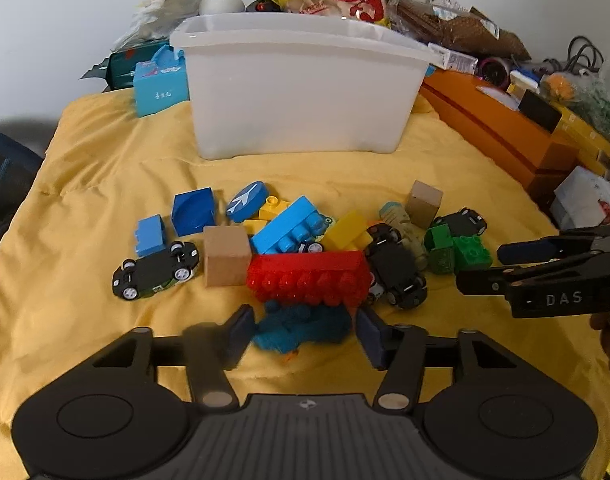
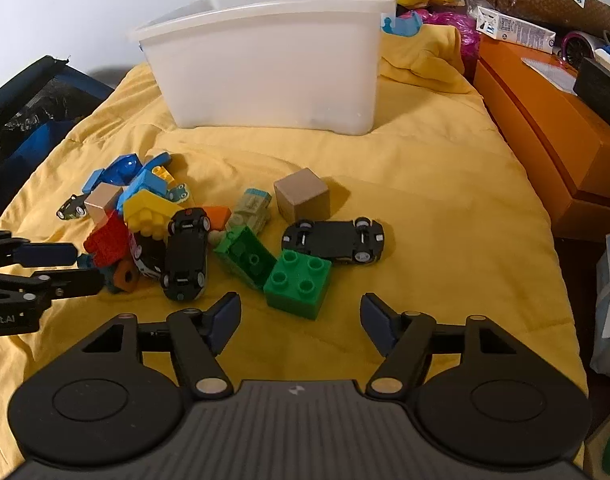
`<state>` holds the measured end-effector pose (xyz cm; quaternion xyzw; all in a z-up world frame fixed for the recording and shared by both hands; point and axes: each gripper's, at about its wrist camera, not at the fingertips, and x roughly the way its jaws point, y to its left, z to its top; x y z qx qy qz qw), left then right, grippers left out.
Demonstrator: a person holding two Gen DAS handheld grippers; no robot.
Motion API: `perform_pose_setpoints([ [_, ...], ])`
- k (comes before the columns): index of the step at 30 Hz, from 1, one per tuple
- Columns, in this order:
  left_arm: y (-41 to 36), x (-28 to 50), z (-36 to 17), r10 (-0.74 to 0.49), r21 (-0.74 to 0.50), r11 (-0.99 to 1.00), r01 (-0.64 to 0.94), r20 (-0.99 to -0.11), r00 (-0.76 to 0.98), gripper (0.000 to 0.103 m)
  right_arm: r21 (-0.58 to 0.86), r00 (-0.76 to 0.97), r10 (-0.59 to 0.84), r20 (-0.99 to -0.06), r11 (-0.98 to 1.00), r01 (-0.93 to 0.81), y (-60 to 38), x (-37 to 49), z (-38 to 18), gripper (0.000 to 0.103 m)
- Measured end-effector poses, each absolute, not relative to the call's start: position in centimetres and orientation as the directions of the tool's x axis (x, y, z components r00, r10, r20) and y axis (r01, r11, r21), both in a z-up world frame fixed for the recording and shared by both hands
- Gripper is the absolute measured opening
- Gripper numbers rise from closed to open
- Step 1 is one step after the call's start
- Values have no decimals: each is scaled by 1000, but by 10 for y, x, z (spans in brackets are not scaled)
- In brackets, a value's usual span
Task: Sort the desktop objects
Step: 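Grasp the teal toy blaster with the left tool while the right grasps the green duplo brick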
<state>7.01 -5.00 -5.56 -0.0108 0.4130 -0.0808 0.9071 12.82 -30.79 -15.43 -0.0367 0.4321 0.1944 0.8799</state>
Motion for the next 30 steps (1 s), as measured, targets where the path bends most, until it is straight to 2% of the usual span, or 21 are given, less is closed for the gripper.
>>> perform_pose_setpoints([
  [3,-50,78,-63,-152,-96,988,122,-770,620,66,101,550,308,-776,922,-373,-305,131,-154,71],
  [8,-56,80,-70,-151,-81,987,142,-783,603,66,102,542,300,-785,925,-365,-303,138,-159,71],
  [11,-57,77,-70,-148,-57,984,166,-776,613,58,98,546,291,-785,930,-354,-302,143,-162,69],
  [12,-56,76,-70,-149,-50,983,175,-773,617,58,95,548,290,-785,930,-356,-302,144,-162,66],
  [16,-55,71,-66,-153,-45,982,185,-763,629,58,89,545,300,-783,921,-380,-301,146,-162,39],
  [19,-55,66,-61,-159,-47,981,188,-750,642,58,97,549,312,-775,918,-385,-306,142,-159,34],
  [30,-31,43,-36,-157,-86,987,137,-707,689,58,106,596,347,-724,910,-401,-318,117,-139,34],
])
